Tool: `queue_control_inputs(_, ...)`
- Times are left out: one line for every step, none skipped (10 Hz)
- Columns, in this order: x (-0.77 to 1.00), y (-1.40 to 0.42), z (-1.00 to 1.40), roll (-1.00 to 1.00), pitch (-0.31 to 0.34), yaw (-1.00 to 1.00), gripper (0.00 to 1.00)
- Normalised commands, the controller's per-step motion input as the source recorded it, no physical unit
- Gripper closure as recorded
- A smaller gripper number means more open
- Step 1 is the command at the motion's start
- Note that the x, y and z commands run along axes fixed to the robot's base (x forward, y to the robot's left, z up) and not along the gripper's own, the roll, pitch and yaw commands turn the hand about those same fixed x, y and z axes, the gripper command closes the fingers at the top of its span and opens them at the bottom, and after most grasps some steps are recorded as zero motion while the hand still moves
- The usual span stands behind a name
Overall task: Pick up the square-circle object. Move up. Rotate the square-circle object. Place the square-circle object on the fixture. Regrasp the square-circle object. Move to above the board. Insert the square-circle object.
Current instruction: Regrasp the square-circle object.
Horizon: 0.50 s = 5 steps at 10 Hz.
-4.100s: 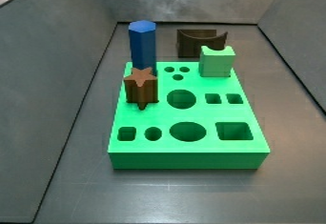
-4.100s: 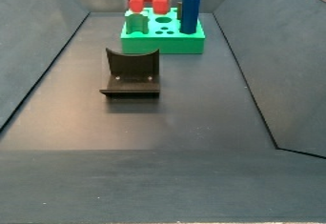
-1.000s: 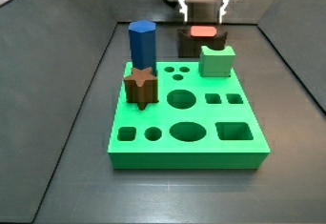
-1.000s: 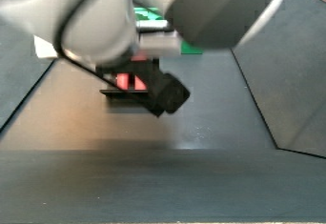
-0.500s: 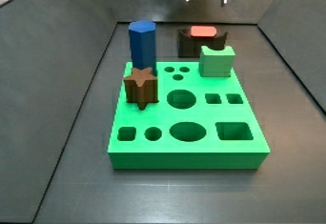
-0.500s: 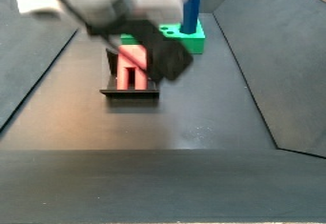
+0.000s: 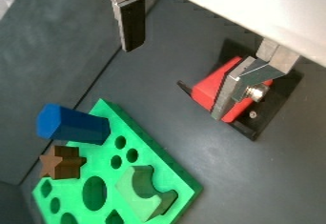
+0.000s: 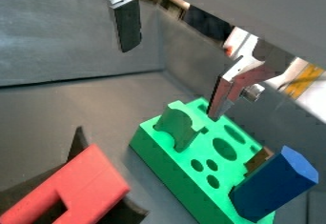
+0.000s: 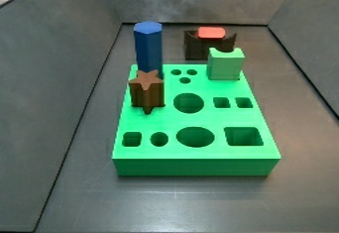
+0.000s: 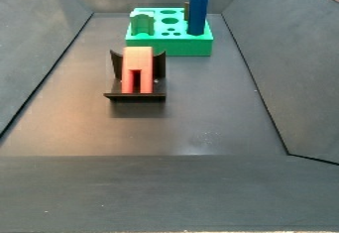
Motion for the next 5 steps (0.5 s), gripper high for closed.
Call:
queue_control_inputs(-0.01, -0.20, 0.03, 1.00, 0.028, 0.02, 0.00)
queue_control_inputs(-0.01, 0.02, -0.02, 1.00, 0.029, 0.02, 0.00)
queue_control_inputs(-0.01, 0.00, -0.01, 1.00, 0.027, 0.02, 0.00)
queue_control_inputs(-0.01, -0.03, 0.00, 1.00, 0.024, 0.02, 0.00)
queue_control_inputs(-0.02, -0.02, 0.01, 1.00, 0.020, 0.02, 0.00)
